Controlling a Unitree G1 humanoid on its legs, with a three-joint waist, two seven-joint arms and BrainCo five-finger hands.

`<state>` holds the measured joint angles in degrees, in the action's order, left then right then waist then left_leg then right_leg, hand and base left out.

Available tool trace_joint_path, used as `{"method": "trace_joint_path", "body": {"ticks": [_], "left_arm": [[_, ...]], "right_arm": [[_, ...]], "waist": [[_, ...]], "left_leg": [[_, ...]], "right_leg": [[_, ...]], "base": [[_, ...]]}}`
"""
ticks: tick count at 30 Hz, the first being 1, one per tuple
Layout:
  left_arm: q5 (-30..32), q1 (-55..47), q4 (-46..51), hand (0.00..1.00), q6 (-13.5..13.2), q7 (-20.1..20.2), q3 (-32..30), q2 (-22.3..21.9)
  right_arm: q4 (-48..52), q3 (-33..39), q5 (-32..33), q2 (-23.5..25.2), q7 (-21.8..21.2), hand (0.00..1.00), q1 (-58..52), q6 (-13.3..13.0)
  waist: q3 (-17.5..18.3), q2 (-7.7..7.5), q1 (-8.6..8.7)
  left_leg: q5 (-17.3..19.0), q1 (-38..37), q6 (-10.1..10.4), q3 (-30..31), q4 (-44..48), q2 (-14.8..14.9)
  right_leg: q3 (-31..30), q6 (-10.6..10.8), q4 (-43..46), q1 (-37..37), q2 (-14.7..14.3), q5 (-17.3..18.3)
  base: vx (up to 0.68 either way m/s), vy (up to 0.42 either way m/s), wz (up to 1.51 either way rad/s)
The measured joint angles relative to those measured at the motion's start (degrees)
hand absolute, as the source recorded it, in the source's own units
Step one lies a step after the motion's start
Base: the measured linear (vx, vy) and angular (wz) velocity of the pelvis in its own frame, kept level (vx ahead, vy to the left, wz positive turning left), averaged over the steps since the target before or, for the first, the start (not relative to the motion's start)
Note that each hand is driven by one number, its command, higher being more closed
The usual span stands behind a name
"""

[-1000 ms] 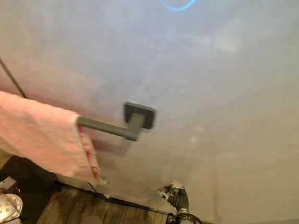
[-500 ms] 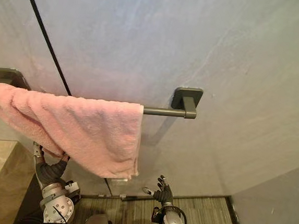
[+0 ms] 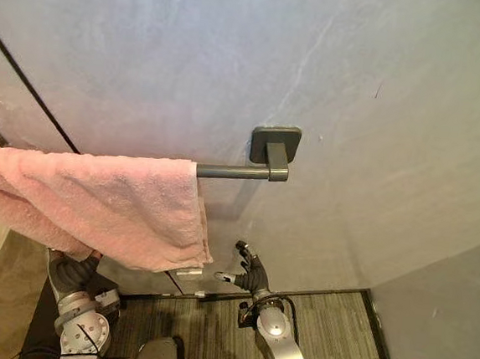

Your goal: Organize washtable

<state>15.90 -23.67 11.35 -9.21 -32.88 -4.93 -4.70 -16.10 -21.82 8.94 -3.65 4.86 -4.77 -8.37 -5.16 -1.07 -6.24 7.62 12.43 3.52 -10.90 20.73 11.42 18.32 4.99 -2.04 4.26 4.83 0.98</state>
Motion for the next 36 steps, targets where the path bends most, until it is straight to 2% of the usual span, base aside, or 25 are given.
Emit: {"method": "trace_joint_path", "body": {"ticks": [2, 3, 4, 5, 6, 7, 8, 11, 15, 18, 23, 25, 28, 29, 30, 31, 36], "left_arm": [[-0.04, -0.05, 0.02, 0.0, 0.04, 0.39, -0.08, -0.01], [-0.04, -0.03, 0.03, 0.0, 0.1, 0.37, -0.19, -0.01], [-0.03, -0.04, 0.04, 0.0, 0.19, 0.35, -0.43, -0.04], [-0.01, -0.12, 0.04, 0.0, 0.28, 0.29, -0.57, -0.09], [-0.02, -0.83, 0.02, 0.0, 0.52, 0.31, -0.48, -0.22], [-0.05, -1.29, 0.02, 0.0, 0.59, 0.34, -0.4, -0.33], [-0.26, -2.55, 0.01, 0.0, 0.59, 0.37, -0.42, -0.77], [-1.85, -2.88, 0.04, 0.0, 0.6, 0.39, 0.13, -0.91], [-0.98, -1.85, 0.07, 0.0, 0.7, 1.68, 2.28, -0.47], [1.22, 1.57, 0.4, 0.0, 1.5, 2.05, 2.24, 0.41], [3.92, 8.15, 4.55, 0.0, 1.83, 2.48, 1.22, 0.69], [3.75, 9.24, 4.84, 0.0, 1.88, 2.88, 0.75, 0.73], [2.15, 9.48, 4.85, 0.0, 2.0, 4.17, 0.83, 0.87], [0.46, 9.57, 4.85, 0.0, 2.07, 5.92, 0.85, 1.28], [-0.18, 9.58, 4.85, 1.0, 2.2, 6.89, 0.85, 1.34], [-0.81, 9.79, 4.85, 1.0, 2.27, 8.19, 0.85, 1.43], [-2.41, 10.12, 4.85, 1.0, 2.41, 10.81, 0.52, 1.94]], "right_arm": [[5.12, 0.04, 0.16, -0.32, 0.03, 0.0, -0.2, -0.97], [6.93, 0.05, 0.47, -0.75, 0.04, 0.0, -0.23, -1.59], [7.8, 0.05, 0.62, -0.81, 0.13, 0.0, -0.28, -1.71], [10.9, -0.03, 0.66, -1.32, 0.35, 0.0, -0.87, -1.86], [12.86, -0.16, 0.66, -1.67, 0.62, 0.0, -0.91, -2.26], [13.34, -0.27, 0.7, -1.7, 0.87, 0.0, -0.87, -2.46], [13.44, -1.27, 0.89, -1.46, 1.17, 0.0, -0.59, -2.51], [16.72, -3.58, 2.04, -1.05, 1.1, 0.0, -0.54, -2.55], [17.54, -3.48, 2.76, -0.54, 0.95, 0.0, -0.5, -2.56], [17.49, -3.28, 4.34, 0.06, 0.2, 0.0, 1.54, -2.55], [14.32, -1.68, 3.36, 0.94, 0.17, 0.0, 5.5, -2.56], [14.17, -1.17, 1.94, 1.15, 0.19, 0.0, 5.61, -2.56], [14.02, -0.65, 1.94, 1.14, 0.21, 0.0, 5.61, -2.56], [13.96, -0.42, 1.94, 1.14, 0.07, 0.0, 5.62, -2.55], [13.82, -0.34, 1.95, 1.15, 0.01, 0.0, 5.63, -2.55], [13.1, -0.15, 1.99, 1.25, -0.16, 1.0, 5.78, -2.55], [12.24, 0.01, 2.38, 1.54, -0.8, 1.0, 6.42, -2.45]], "waist": [[-1.14, -0.62, 1.0], [-1.81, -0.77, 1.27], [-2.21, -0.88, 1.33], [-2.67, -0.79, 2.19], [-3.13, -0.28, 2.28], [-3.32, 0.01, 2.26], [-3.32, 0.14, 2.04], [-2.71, -0.89, 2.47], [-1.22, -2.19, 2.92], [-0.74, -2.07, 3.97], [0.38, -1.77, 4.45], [1.29, -1.39, 5.39], [1.45, -1.14, 5.37], [1.71, -1.02, 5.36], [2.16, -0.86, 5.37], [2.35, -0.65, 5.43], [2.79, -0.21, 5.4]], "left_leg": [[-2.96, 0.06, 0.15, 0.62, -3.39, -0.5], [-3.26, 0.23, -1.34, -1.81, -5.94, -0.01], [-3.14, -0.04, -1.69, -4.09, -6.19, 0.8], [-3.01, -0.55, -1.99, -9.69, -5.55, 3.55], [-3.42, -0.69, -1.52, -12.53, -4.79, 4.91], [-4.06, -0.93, -0.88, -12.7, -4.7, 5.05], [-5.67, -1.44, -0.01, -11.93, -4.51, 4.36], [-5.8, -2.53, 0.59, -9.58, -7.38, 1.38], [-8.43, -4.63, -0.46, -9.13, -12.82, -2.5], [-8.78, -4.7, -0.89, -8.26, -13.45, -4.02], [-10.32, -6.3, -2.06, -7.63, -17.14, -6.25], [-11.34, -6.74, -2.39, -7.36, -19.23, -7.28], [-12.39, -7.7, -2.57, -7.38, -21.51, -7.98], [-13.18, -8.03, -2.46, -7.39, -23.0, -8.27], [-13.89, -8.05, -2.55, -7.39, -24.25, -8.47], [-14.66, -8.42, -2.57, -7.39, -25.54, -8.68], [-15.1, -8.83, -2.68, -7.46, -26.09, -8.8]], "right_leg": [[3.19, -1.06, 0.93, -0.19, 0.22, 0.83], [5.18, -1.58, 1.99, -0.47, 0.36, 1.43], [6.12, -1.82, 2.37, -0.52, 0.49, 1.63], [7.64, -2.07, 3.0, -0.57, 0.65, 2.04], [8.46, -1.88, 4.12, -0.85, 0.94, 2.62], [8.27, -1.76, 4.82, -1.2, 1.08, 2.96], [7.19, -1.76, 5.55, -1.45, 1.36, 3.86], [7.43, -0.56, 5.43, -0.98, 3.09, 3.7], [8.59, 0.64, 4.69, -0.49, 5.27, 2.77], [8.74, 1.47, 4.68, -0.54, 5.98, 2.01], [8.21, 1.98, 3.82, -0.51, 7.25, 0.99], [8.42, 2.21, 3.79, -0.76, 7.86, 0.84], [8.29, 2.39, 3.77, -0.85, 8.24, 0.74], [8.16, 2.36, 3.8, -1.34, 8.33, 0.77], [8.16, 2.25, 3.77, -1.81, 8.34, 0.83], [8.12, 2.3, 3.78, -2.07, 8.35, 0.77], [7.91, 2.73, 3.79, -2.0, 8.36, 0.39]], "base": [[-0.08, -0.049, 0.76], [-0.13, -0.039, 0.77], [-0.11, -0.028, 0.83], [-0.07, 0.005, 0.74], [-0.04, 0.029, 0.6], [-0.08, 0.097, 0.07], [-0.08, 0.114, -0.17], [-0.04, 0.106, 0.07], [0.04, 0.082, 0.2], [0.04, 0.048, 0.04], [0.01, 0.058, -0.03], [-0.01, 0.067, 0.07], [-0.01, 0.051, 0.01], [-0.03, 0.043, 0.0], [-0.03, 0.058, 0.0], [-0.02, 0.044, 0.01], [0.0, 0.009, 0.0]]}}
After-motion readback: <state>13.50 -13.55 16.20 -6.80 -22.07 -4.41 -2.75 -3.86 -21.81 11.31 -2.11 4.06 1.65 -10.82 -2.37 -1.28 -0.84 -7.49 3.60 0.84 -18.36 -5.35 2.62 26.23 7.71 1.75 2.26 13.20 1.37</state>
